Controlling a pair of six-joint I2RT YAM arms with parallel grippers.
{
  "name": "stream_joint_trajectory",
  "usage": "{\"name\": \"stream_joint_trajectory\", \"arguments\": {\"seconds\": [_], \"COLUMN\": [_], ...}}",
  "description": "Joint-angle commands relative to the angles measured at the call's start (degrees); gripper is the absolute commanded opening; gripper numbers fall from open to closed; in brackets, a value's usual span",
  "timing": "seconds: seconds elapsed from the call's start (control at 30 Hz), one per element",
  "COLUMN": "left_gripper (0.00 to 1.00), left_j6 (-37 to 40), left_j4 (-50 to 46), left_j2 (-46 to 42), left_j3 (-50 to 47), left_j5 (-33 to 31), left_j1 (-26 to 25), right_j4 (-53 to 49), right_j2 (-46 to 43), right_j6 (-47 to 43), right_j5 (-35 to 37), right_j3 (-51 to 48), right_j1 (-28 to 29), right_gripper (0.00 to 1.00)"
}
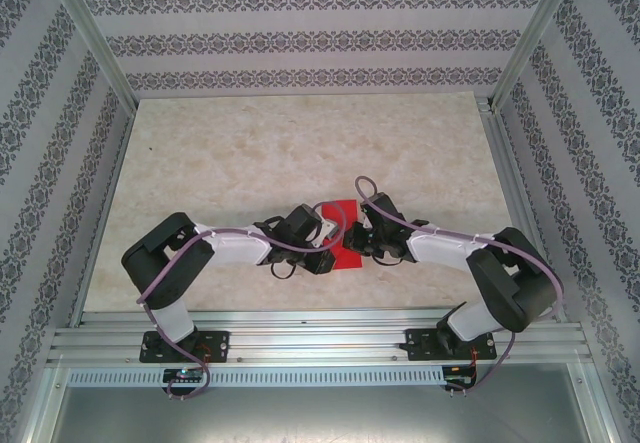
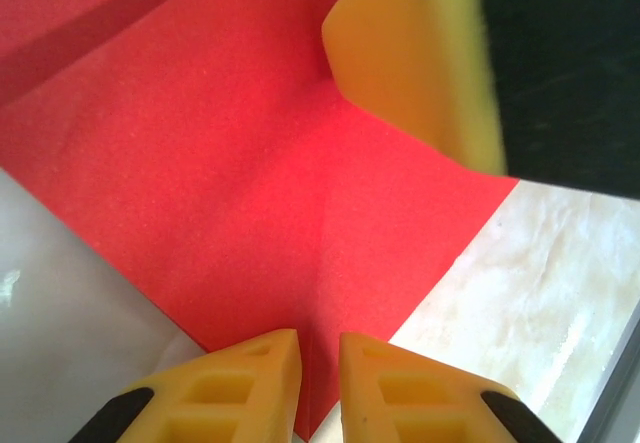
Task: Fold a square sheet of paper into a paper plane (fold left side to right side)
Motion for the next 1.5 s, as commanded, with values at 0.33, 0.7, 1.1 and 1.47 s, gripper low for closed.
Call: {"name": "stream_joint_trajectory", "arguments": {"seconds": [0.33,0.7,1.1,1.47], "left_gripper": [0.21,0.19,0.18,0.19], "left_j6": [-0.81,0.16,-0.39,-0.96], "left_j4": [-7.54,-8.63,-6.69,-6.46], "left_j2": [2.05,1.63,1.83,0.41], "left_j3": [-2.88,-4.80,-6.95,-6.53], "left_j5": [-7.08,-8.06,-7.66,-7.33], "left_j1": [-3.29,-3.88,-3.96,-4.05], "right_j4": [9.70,0.16,-7.30,-12.40], "right_j2": [6.06,8.96,8.87,-1.17], "right_j6": [6.47,-0.45,-9.50,-9.96], "right_j5": [-7.09,-0.07,4.07,3.79], "right_j3": [-0.78,1.15,5.88,7.41], "right_j1": [3.65,1.12,-8.41,-7.57], "right_gripper": [0.09,0.09,0.10,0.10]}}
